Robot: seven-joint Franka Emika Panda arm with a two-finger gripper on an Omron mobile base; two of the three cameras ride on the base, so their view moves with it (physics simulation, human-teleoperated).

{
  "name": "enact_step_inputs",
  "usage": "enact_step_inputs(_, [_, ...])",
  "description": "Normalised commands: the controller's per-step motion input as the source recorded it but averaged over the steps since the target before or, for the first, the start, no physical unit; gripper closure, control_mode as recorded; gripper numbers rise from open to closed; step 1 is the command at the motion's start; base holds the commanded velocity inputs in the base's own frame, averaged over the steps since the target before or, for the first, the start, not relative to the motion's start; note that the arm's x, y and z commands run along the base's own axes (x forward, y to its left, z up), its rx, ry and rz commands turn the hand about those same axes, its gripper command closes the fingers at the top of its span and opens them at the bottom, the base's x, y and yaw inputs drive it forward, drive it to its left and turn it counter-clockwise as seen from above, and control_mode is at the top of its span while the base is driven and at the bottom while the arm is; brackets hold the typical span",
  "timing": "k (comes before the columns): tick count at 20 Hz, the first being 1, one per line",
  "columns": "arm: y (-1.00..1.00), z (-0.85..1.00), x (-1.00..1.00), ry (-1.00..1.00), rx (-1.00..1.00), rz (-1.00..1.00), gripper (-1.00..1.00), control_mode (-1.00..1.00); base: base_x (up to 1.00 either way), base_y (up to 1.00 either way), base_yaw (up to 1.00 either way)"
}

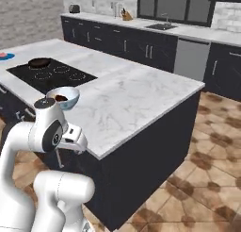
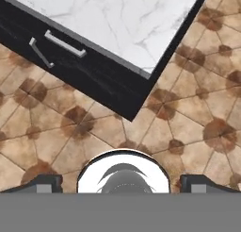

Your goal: Place one of the steaks on the plate and the other in the bowl. Then place the bowl in the fridge.

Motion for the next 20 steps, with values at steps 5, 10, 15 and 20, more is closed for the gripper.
enact_step_inputs(5, [0.00,0.00,0.00,0.00,0.00,0.00,-1.00,1.00,-0.22,0.73,-0.65])
enact_step_inputs(10, [0.00,0.00,0.00,0.00,0.00,0.00,-1.00,1.00,0.04,0.96,-0.59])
enact_step_inputs(15, [0.00,0.00,0.00,0.00,0.00,0.00,-1.00,1.00,-0.07,1.00,-0.52])
enact_step_inputs(20, [0.00,0.00,0.00,0.00,0.00,0.00,-1.00,1.00,-0.04,0.92,-0.51])
